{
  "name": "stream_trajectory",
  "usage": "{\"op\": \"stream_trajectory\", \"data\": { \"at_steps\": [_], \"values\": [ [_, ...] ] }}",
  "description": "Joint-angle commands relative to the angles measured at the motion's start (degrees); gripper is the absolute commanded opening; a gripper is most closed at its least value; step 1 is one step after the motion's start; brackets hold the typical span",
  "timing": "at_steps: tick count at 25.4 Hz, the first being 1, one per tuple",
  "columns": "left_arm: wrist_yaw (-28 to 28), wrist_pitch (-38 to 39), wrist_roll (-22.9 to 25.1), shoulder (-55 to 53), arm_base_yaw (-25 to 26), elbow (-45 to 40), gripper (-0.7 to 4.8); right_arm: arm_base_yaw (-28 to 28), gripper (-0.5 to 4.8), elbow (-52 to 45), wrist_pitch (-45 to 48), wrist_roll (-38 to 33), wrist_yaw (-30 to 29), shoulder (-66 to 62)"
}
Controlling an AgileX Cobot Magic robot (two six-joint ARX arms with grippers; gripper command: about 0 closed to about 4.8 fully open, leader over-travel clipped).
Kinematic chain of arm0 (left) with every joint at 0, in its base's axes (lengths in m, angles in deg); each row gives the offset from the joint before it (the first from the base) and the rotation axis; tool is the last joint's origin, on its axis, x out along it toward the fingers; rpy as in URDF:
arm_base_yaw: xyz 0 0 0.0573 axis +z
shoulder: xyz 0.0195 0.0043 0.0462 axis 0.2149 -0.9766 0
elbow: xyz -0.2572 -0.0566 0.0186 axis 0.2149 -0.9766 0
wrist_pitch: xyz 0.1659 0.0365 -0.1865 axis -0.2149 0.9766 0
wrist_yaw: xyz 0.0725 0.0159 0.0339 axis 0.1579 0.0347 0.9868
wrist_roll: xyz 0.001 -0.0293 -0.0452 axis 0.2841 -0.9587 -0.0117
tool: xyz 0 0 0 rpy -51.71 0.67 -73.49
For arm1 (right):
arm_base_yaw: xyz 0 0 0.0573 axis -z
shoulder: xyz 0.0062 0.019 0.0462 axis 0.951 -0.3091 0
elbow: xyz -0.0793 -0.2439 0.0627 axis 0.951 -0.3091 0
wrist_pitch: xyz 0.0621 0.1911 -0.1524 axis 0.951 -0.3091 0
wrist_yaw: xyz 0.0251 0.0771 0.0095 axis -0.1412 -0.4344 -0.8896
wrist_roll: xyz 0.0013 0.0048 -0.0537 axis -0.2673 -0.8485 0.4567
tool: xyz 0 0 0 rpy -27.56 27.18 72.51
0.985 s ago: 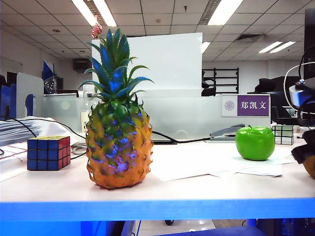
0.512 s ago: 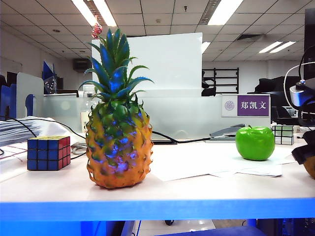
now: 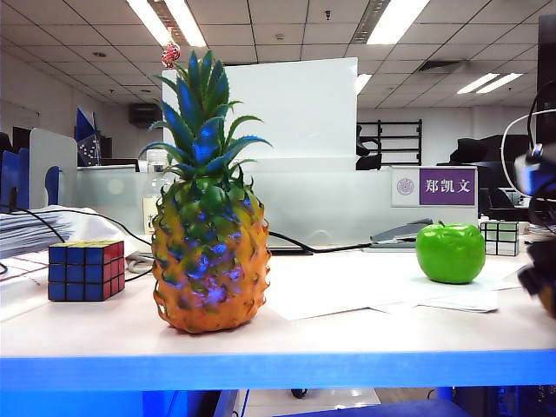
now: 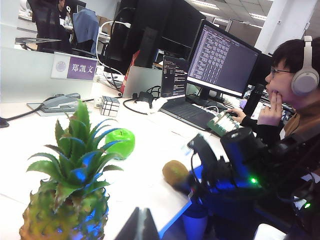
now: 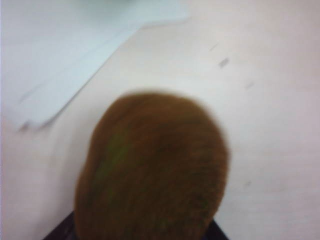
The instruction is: Arrange all the fruits from large to small from left to right in a row.
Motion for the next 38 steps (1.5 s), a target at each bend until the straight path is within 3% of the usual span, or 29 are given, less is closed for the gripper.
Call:
{"op": "stream_trajectory", "data": {
  "at_steps": [1,8,12,17,22,26,38],
  "values": [
    [0.13,-0.85,0.02,0.09,0.02,0.17,-0.05,-0.07,3.40,0.11,0.87,-0.17,-0.66,0.02],
    [0.00,-0.83,0.02,0.09,0.02,0.17,-0.05,-0.07,4.79,0.22,10.08,-0.09,-0.24,0.02],
    [-0.09,-0.83,-0.02,0.09,0.02,0.17,-0.05,-0.04,4.79,0.48,18.18,2.38,-0.28,0.02],
    [-0.50,-0.92,-0.37,0.09,0.02,0.17,-0.05,1.90,4.79,5.51,23.15,11.89,-4.13,-2.40],
    [2.21,-0.96,2.78,0.09,0.04,0.15,-0.05,8.98,4.79,15.69,23.74,11.96,-9.64,-14.93],
    [10.88,-0.68,6.01,0.09,0.09,0.17,-0.05,9.35,4.79,20.81,23.87,11.87,-13.40,-20.74],
    [10.47,-0.61,6.27,0.09,0.09,0.15,-0.05,9.42,4.79,29.18,24.90,11.89,-12.57,-35.50]
  ]
}}
